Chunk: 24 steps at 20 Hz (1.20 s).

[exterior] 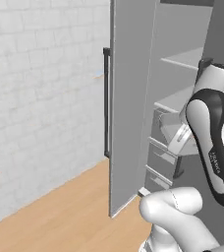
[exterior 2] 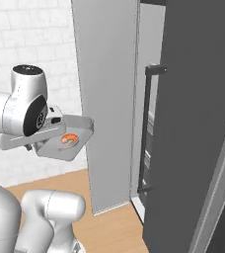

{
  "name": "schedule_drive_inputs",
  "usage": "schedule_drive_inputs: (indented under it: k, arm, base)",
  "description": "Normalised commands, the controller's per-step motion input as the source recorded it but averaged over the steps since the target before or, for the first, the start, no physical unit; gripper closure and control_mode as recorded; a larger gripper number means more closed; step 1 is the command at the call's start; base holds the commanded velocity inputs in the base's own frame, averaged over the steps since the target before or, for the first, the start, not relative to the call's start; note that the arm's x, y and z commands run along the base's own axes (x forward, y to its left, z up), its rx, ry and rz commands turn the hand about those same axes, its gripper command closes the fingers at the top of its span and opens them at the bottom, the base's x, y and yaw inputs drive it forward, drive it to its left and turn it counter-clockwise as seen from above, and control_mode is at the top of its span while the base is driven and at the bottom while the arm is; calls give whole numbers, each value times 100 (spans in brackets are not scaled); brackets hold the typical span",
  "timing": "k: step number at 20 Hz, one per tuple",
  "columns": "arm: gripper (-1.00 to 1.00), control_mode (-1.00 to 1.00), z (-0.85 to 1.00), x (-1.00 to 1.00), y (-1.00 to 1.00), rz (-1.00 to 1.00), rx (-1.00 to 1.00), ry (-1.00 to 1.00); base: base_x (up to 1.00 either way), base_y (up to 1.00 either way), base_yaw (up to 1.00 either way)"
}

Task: Take the meat container that has the shrimp and place it on the second highest rack of the freezer. Then take the vegetable container that has the lemon wedge and eggplant and place it on the highest rack of the freezer.

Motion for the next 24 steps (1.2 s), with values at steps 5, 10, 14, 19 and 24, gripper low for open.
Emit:
schedule_drive_inputs:
  k: [5,10,14,19,24]
  arm:
    - [100,100,0,0,0,0,0,0]
    - [100,100,0,0,0,0,0,0]
    - [100,100,0,0,0,0,0,0]
    - [100,100,0,0,0,0,0,0]
    - [100,100,0,0,0,0,0,0]
  base:
    - [40,58,-49]
    - [41,45,-48]
    - [52,55,-43]
    - [52,43,-41]
    - [29,3,-24]
